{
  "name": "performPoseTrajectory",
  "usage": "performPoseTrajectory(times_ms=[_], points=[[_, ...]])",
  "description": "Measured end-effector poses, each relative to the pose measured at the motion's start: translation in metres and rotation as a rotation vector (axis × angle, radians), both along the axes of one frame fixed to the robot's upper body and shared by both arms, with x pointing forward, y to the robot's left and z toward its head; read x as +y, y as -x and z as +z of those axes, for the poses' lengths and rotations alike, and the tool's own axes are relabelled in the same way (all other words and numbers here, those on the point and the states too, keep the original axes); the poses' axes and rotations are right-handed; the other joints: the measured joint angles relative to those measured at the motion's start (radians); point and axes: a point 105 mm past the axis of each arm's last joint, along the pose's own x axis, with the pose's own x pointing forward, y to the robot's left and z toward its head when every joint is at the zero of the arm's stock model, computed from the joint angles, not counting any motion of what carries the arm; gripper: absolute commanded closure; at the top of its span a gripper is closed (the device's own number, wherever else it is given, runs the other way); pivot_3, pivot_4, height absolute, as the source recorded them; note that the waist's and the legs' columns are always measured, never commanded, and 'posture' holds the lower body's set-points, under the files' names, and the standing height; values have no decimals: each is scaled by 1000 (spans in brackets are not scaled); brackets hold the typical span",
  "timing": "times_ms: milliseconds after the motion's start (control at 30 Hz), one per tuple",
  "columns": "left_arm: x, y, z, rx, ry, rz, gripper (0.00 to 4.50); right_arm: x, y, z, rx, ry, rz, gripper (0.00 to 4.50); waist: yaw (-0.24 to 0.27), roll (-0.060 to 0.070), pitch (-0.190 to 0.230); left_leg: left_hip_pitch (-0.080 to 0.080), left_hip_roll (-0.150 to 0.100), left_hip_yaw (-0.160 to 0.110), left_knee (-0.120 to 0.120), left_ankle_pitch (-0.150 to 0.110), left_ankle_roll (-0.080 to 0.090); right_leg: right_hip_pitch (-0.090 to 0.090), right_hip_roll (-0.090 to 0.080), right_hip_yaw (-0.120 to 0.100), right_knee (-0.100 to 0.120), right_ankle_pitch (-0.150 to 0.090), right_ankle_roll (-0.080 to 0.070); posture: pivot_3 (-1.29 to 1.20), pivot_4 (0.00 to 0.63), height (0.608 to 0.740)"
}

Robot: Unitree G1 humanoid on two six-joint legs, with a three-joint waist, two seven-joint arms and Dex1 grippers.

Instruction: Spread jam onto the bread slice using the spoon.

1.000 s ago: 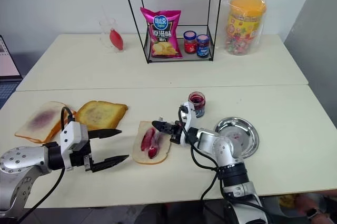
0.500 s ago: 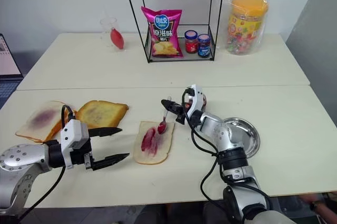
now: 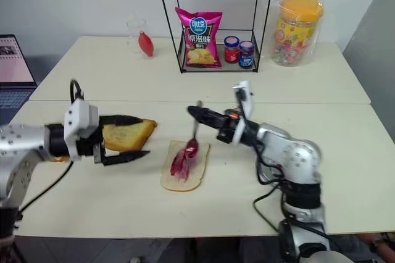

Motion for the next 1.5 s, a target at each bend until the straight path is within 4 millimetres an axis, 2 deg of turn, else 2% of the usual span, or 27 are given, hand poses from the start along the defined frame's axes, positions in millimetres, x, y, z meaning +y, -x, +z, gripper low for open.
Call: performPoseTrajectory(times_ms=[67, 233, 300, 367, 467, 567, 700, 867, 967, 1100, 1233, 1267, 1333, 1500], points=[[-10, -1, 1, 18, -12, -54, 0, -16, 1, 7, -23, 7, -79, 4432, -6, 0, 0, 1, 0, 2, 0, 0, 0, -1, 1, 3, 1, 0, 0, 0, 150, 740], [-64, -4, -2, 27, -10, -253, 0, -73, 3, 12, -59, 79, -400, 4432, -4, 0, 0, 0, 1, 1, -1, 0, 0, -1, 2, 1, 1, 0, 0, 0, 150, 740], [-86, -7, 0, 17, 11, -301, 0, -97, 7, 2, -23, 92, -537, 4432, 2, 0, 0, 0, 1, 1, 0, 0, 0, -1, 2, 2, 1, 0, 0, 0, 150, 740], [-105, -5, -4, 23, 33, -348, 0, -120, 12, -18, 50, 112, -655, 4432, 4, 0, 0, 0, 1, 3, 0, 0, 0, -1, 2, 4, 1, 0, 0, 0, 150, 740], [-124, -5, -17, 48, 46, -381, 0, -150, 16, -37, 119, 114, -820, 4432, -5, 0, 0, 2, 1, 5, 0, 0, 0, -1, 2, 7, 1, 0, 1, 0, 150, 740], [-141, -6, -31, 66, 51, -399, 0, -176, 18, -54, 185, 41, -972, 4432, -5, 0, 0, 2, 1, 4, 0, 0, 1, 0, 3, 7, 2, -1, 1, 0, 150, 740], [-141, -11, -38, 72, 43, -379, 0, -187, 14, -63, 220, -67, -1047, 4432, -13, 1, 0, 3, 1, 4, 0, 1, 2, 0, 3, 7, 2, -1, 2, 0, 150, 740], [-142, -13, -42, 71, 43, -372, 0, -193, 7, -80, 276, -154, -1072, 4432, -12, 1, 0, 3, 1, 4, 0, 2, 3, 1, 3, 7, 2, -2, 4, 0, 150, 740], [-142, -13, -43, 73, 42, -373, 0, -192, 4, -83, 276, -179, -1061, 4432, -12, 1, 0, 3, 1, 4, 0, 2, 3, 1, 3, 7, 1, 0, 1, 0, 150, 740], [-139, -11, -50, 98, 44, -363, 0, -190, 8, -107, 343, -185, -1036, 4432, -10, 1, 0, 2, 1, 4, 0, 2, 3, 0, 3, 6, 1, 0, 1, 0, 150, 740], [-138, -10, -52, 102, 43, -363, 0, -194, 9, -111, 339, -206, -1033, 4432, -10, 1, 0, 3, 1, 4, 0, 2, 3, 1, 3, 7, 1, 0, 1, 0, 150, 740], [-138, -10, -52, 102, 42, -364, 0, -194, 9, -112, 342, -215, -1031, 4010, -10, 1, 0, 3, 1, 4, 0, 2, 3, 1, 3, 7, 2, 0, 1, 0, 150, 740], [-139, -9, -52, 103, 43, -365, 0, -196, 9, -115, 354, -224, -1034, 3677, -10, 1, 0, 3, 1, 4, 1, 2, 3, 1, 3, 6, 2, 0, 1, 0, 150, 740], [-138, -8, -52, 103, 42, -365, 0, -197, 10, -118, 363, -234, -1025, 2429, -10, 1, 0, 3, 1, 4, 0, 2, 3, 1, 3, 7, 2, 0, 1, 0, 150, 740]])
